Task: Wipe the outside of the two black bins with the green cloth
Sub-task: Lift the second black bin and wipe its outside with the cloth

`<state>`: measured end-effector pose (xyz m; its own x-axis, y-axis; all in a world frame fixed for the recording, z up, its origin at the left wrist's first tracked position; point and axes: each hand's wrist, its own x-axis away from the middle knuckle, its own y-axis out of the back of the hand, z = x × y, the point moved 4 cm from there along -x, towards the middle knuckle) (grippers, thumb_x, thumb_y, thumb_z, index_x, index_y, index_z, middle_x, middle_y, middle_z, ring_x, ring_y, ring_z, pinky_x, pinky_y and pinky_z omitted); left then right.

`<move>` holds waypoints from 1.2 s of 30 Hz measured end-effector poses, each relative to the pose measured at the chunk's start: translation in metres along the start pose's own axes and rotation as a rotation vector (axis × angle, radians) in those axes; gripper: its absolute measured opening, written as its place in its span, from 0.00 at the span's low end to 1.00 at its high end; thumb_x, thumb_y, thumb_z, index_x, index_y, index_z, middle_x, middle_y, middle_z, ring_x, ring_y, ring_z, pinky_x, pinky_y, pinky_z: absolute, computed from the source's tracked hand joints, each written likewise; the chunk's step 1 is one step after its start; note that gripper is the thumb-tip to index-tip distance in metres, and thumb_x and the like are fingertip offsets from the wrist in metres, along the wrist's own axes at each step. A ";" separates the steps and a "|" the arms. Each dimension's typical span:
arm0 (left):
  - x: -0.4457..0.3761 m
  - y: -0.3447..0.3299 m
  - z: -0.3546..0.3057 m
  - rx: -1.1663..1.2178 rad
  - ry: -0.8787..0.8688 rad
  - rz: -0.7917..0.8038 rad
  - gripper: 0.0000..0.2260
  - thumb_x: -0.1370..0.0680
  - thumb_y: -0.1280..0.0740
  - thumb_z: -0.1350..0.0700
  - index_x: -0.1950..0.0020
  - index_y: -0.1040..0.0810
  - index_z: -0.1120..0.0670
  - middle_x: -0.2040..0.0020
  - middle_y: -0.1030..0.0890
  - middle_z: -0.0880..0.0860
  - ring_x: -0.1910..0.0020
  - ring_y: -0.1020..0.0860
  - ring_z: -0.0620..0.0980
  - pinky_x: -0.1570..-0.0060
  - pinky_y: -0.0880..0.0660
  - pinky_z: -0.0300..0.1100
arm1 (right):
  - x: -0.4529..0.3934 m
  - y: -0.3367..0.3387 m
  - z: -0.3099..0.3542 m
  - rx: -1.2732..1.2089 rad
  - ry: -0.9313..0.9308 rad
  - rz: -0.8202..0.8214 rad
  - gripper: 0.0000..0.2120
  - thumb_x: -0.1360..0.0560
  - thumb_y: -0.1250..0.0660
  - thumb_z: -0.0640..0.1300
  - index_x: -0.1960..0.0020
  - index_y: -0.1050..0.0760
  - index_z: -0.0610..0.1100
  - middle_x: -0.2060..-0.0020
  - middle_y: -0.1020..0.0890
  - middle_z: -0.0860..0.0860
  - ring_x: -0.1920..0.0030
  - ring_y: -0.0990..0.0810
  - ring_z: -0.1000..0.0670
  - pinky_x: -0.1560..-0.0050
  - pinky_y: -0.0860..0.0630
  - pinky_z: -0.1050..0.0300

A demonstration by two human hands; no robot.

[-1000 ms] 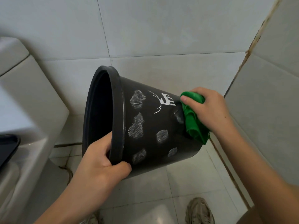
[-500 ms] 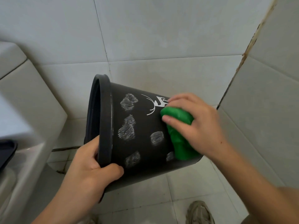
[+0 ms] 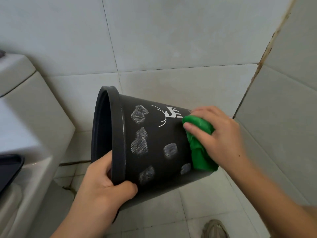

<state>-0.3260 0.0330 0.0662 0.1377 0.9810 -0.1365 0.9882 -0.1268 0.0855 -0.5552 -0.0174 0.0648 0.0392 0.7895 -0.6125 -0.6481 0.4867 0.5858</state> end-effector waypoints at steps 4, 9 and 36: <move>-0.001 0.000 0.001 0.077 0.029 -0.021 0.16 0.51 0.31 0.61 0.66 0.17 0.50 0.72 0.21 0.51 0.72 0.23 0.46 0.72 0.27 0.33 | 0.000 -0.005 0.000 0.051 -0.041 -0.033 0.16 0.27 0.35 0.60 0.51 0.18 0.50 0.50 0.20 0.56 0.50 0.20 0.50 0.51 0.25 0.50; -0.003 0.003 0.001 0.111 0.033 -0.025 0.16 0.50 0.31 0.59 0.63 0.17 0.52 0.69 0.20 0.54 0.70 0.23 0.49 0.71 0.27 0.37 | 0.007 -0.008 0.011 0.065 0.083 -0.023 0.16 0.26 0.35 0.60 0.51 0.17 0.50 0.48 0.19 0.55 0.48 0.20 0.49 0.51 0.25 0.53; -0.007 0.009 0.003 0.330 0.159 -0.163 0.18 0.42 0.36 0.69 0.58 0.17 0.55 0.56 0.16 0.62 0.59 0.17 0.61 0.61 0.19 0.50 | 0.025 -0.022 0.005 0.119 0.031 -0.279 0.14 0.25 0.33 0.54 0.51 0.17 0.43 0.47 0.19 0.47 0.49 0.20 0.45 0.49 0.28 0.60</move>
<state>-0.3179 0.0245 0.0649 -0.0096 0.9994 0.0345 0.9682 0.0179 -0.2497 -0.5358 -0.0067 0.0395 0.1786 0.6085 -0.7732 -0.5216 0.7249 0.4500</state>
